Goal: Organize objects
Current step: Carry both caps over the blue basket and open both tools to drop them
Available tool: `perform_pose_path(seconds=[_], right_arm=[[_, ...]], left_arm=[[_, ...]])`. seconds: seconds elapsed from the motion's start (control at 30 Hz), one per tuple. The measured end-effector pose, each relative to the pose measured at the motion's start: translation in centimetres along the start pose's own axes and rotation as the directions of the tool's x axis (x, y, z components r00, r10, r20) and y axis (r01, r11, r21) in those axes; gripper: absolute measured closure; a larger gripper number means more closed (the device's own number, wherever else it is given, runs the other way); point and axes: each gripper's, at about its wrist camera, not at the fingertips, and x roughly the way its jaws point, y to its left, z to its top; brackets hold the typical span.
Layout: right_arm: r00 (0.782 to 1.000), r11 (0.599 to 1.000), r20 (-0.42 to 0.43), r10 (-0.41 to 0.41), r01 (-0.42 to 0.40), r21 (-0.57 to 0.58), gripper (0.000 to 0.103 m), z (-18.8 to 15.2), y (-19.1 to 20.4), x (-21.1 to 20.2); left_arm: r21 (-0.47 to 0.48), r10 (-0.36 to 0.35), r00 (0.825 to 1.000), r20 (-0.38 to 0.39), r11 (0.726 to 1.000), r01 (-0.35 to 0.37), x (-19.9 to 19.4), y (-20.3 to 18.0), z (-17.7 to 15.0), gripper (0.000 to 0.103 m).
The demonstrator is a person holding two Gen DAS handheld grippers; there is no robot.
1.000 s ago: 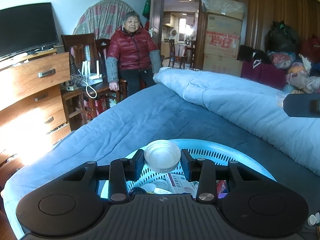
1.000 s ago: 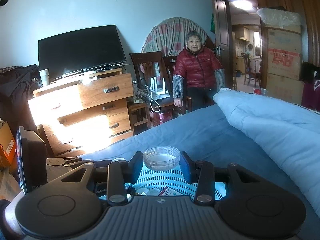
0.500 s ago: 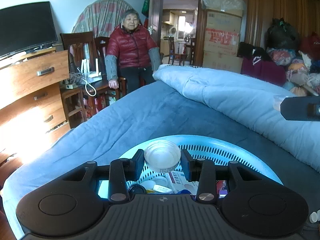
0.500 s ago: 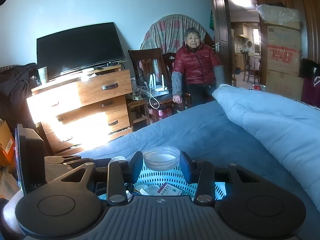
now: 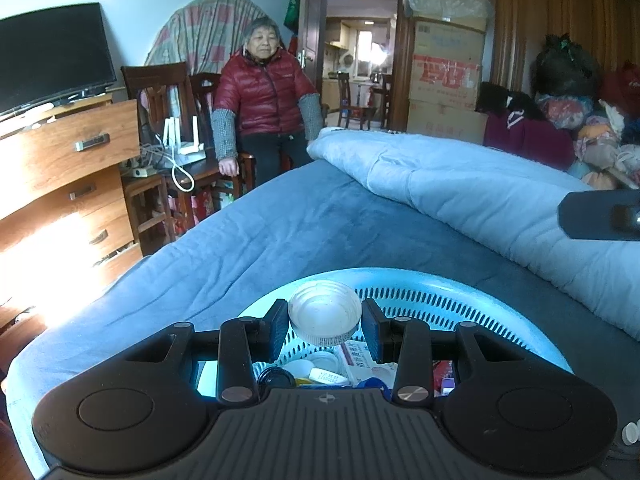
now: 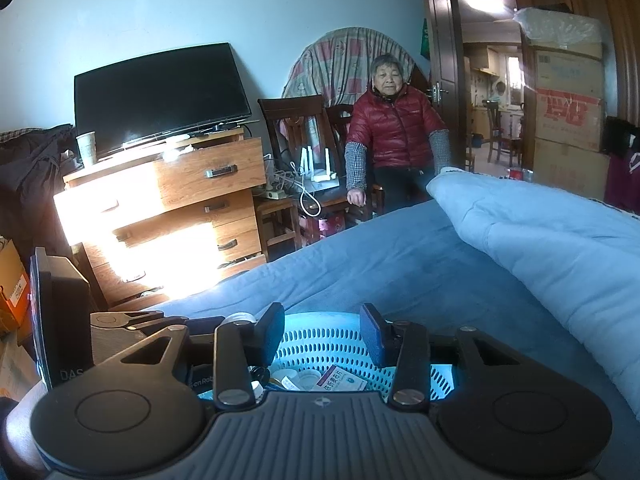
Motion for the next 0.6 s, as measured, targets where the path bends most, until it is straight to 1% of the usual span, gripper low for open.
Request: perform_pose_path(seconds=[0.03,0.07,0.1,0.13,0.17,0.23,0.27,0.3,0.33,0.37,0.4,0.43,0.47,0.5,0.53,0.6], right_arm=[[1.000,1.000,0.002,0.000,0.000,0.000,0.050,-0.1,0.0,-0.1],[1.000,1.000,0.005,-0.003,0.003,-0.001,0.045,-0.2,-0.1,-0.2],[1.000,1.000,0.010,-0.007,0.007,-0.001,0.041,-0.4,-0.2,-0.5],[1.000,1.000,0.016,-0.011,0.010,0.003,0.039,-0.7,-0.4,-1.0],[1.000,1.000,0.027,-0.013,0.013,0.013,0.035,-1.1,-0.7,-1.7],[0.996,0.998,0.079,-0.036,0.032,0.049,0.028,-3.1,-1.7,-4.3],[0.992,0.996,0.112,-0.054,0.045,0.079,0.020,-5.0,-2.4,-6.1],[0.988,0.993,0.133,-0.077,0.064,0.099,0.016,-7.0,-3.0,-7.6],[0.983,0.989,0.144,-0.112,0.095,0.117,0.009,-9.4,-3.6,-9.0],[0.978,0.981,0.139,-0.153,0.134,0.140,0.006,-12.2,-4.3,-10.5],[0.974,0.966,0.108,-0.198,0.174,0.193,0.005,-15.8,-5.6,-12.1],[0.973,0.950,0.068,-0.221,0.199,0.242,0.005,-18.6,-6.8,-13.2],[0.969,0.928,0.012,-0.248,0.234,0.291,0.005,-21.9,-8.2,-14.4],[0.954,0.893,-0.061,-0.295,0.297,0.338,0.005,-25.6,-9.8,-15.9],[0.936,0.861,-0.112,-0.333,0.351,0.368,0.006,-28.5,-10.9,-17.2],[0.893,0.798,-0.194,-0.406,0.450,0.400,0.010,-33.5,-13.5,-20.4]], left_arm=[[0.000,0.000,1.000,-0.001,1.000,0.000,0.1,0.0,-0.1,0.055],[0.002,0.004,1.000,-0.001,1.000,-0.004,0.1,0.1,-0.2,0.038],[0.007,0.010,1.000,0.006,1.000,-0.010,0.0,0.0,-0.2,0.025],[0.017,0.013,1.000,0.018,1.000,-0.013,-0.2,-0.1,-0.3,0.021],[0.023,0.011,1.000,0.027,1.000,-0.012,-0.5,-0.1,-0.3,0.016],[0.023,-0.017,0.998,0.054,1.000,0.016,-1.7,-0.2,-0.6,0.014],[0.016,-0.035,0.997,0.070,0.999,0.034,-2.5,-0.2,-0.8,0.012],[0.003,-0.061,0.994,0.090,0.998,0.061,-3.5,-0.3,-1.2,0.012],[0.003,-0.094,0.990,0.107,0.996,0.094,-4.5,-0.6,-1.5,0.012],[0.019,-0.142,0.982,0.125,0.990,0.140,-5.6,-1.3,-2.0,0.012],[0.053,-0.196,0.970,0.141,0.980,0.190,-6.8,-2.4,-2.7,0.012],[0.084,-0.235,0.960,0.150,0.971,0.225,-7.8,-3.5,-3.3,0.012],[0.120,-0.286,0.945,0.156,0.956,0.269,-9.0,-4.8,-4.1,0.012],[0.154,-0.345,0.926,0.157,0.934,0.322,-10.1,-6.3,-5.0,0.011],[0.182,-0.403,0.902,0.153,0.909,0.375,-11.1,-7.8,-6.0,0.011],[0.220,-0.515,0.848,0.128,0.848,0.482,-12.4,-10.8,-8.2,0.008]])
